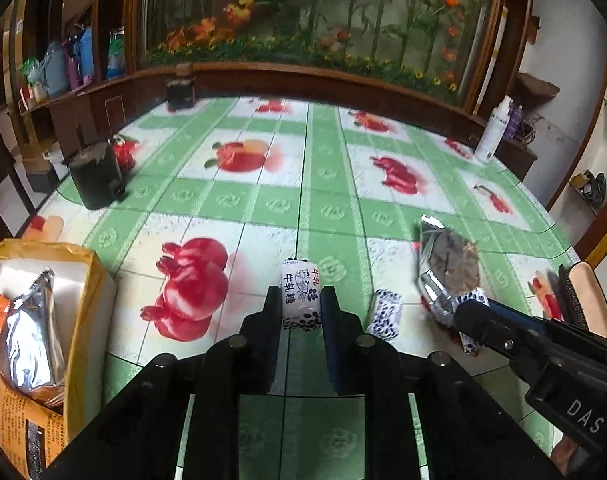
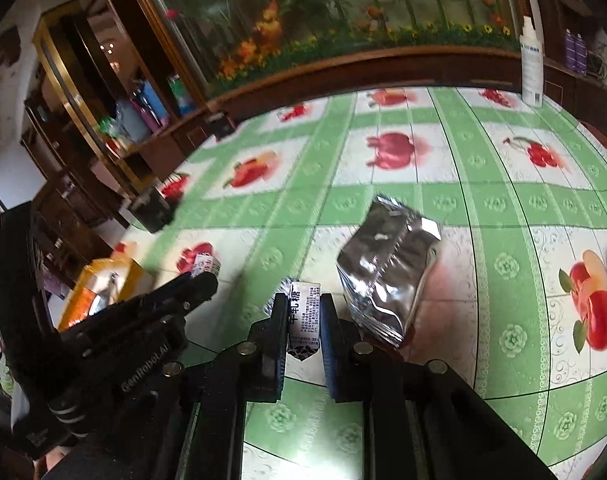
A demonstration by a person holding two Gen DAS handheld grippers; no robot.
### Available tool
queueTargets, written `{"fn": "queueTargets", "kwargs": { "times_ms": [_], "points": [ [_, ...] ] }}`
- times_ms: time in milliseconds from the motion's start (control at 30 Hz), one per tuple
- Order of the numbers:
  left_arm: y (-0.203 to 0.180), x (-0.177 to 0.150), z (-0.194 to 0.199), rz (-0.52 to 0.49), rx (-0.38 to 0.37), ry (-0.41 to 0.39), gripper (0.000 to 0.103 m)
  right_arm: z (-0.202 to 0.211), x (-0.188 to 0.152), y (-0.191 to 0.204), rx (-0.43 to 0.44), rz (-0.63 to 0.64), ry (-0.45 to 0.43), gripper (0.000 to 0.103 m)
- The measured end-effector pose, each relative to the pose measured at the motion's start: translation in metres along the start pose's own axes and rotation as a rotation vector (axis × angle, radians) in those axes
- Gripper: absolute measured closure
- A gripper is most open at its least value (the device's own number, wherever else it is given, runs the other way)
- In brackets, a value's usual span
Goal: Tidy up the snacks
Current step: 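Carry both white packs over the white tray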
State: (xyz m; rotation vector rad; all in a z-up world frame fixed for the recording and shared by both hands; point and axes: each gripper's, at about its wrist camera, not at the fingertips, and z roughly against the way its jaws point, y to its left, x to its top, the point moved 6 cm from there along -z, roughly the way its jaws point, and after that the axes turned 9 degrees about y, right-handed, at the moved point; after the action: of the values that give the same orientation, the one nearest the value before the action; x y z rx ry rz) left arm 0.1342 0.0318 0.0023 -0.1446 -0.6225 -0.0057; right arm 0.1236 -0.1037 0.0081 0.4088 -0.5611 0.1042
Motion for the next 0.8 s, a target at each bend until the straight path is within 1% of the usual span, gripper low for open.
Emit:
{"fn": "queueTargets", "kwargs": {
  "times_ms": [100, 200, 333, 433, 500, 567, 633, 667, 767, 800],
  "points": [
    [-0.004, 0.001, 0.005, 0.003, -0.022, -0.008, 0.085, 0.004, 0.002, 0.002, 0.024, -0.008, -0.016, 0.086],
    [-0.008, 0.001, 0.01, 0.0, -0.03, -0.018, 0.085, 0.006, 0.003, 0.003, 0.033, -0.015, -0.022, 0.086],
    [-0.008, 0.001, 0.016, 0.012, -0.05, -0.008, 0.085, 0.005, 0.002, 0.003, 0.039, -0.021, -0.016, 0.086],
    [-0.005, 0.001, 0.032, 0.03, -0.069, -0.018, 0.085, 0.004, 0.001, 0.004, 0.047, -0.018, -0.012, 0.086],
    [-0.003, -0.002, 0.047, 0.035, -0.079, -0.039, 0.085, 0.004, 0.001, 0.006, 0.049, -0.013, -0.014, 0.086],
    [0.002, -0.009, 0.062, 0.039, -0.085, -0.04, 0.085, 0.004, 0.0, 0.013, 0.075, 0.0, -0.007, 0.086],
    [0.01, -0.018, 0.08, 0.034, -0.114, -0.039, 0.085, 0.003, -0.003, 0.021, 0.104, 0.015, 0.0, 0.086],
    [0.015, -0.021, 0.086, 0.032, -0.113, -0.04, 0.085, 0.003, -0.005, 0.028, 0.128, 0.026, 0.008, 0.086],
    [0.042, -0.033, 0.114, 0.038, -0.09, -0.065, 0.085, 0.0, -0.012, 0.051, 0.196, 0.061, 0.031, 0.086],
    [0.057, -0.039, 0.124, 0.047, -0.076, -0.07, 0.085, 0.0, -0.015, 0.058, 0.216, 0.067, 0.038, 0.086]
  ]
}}
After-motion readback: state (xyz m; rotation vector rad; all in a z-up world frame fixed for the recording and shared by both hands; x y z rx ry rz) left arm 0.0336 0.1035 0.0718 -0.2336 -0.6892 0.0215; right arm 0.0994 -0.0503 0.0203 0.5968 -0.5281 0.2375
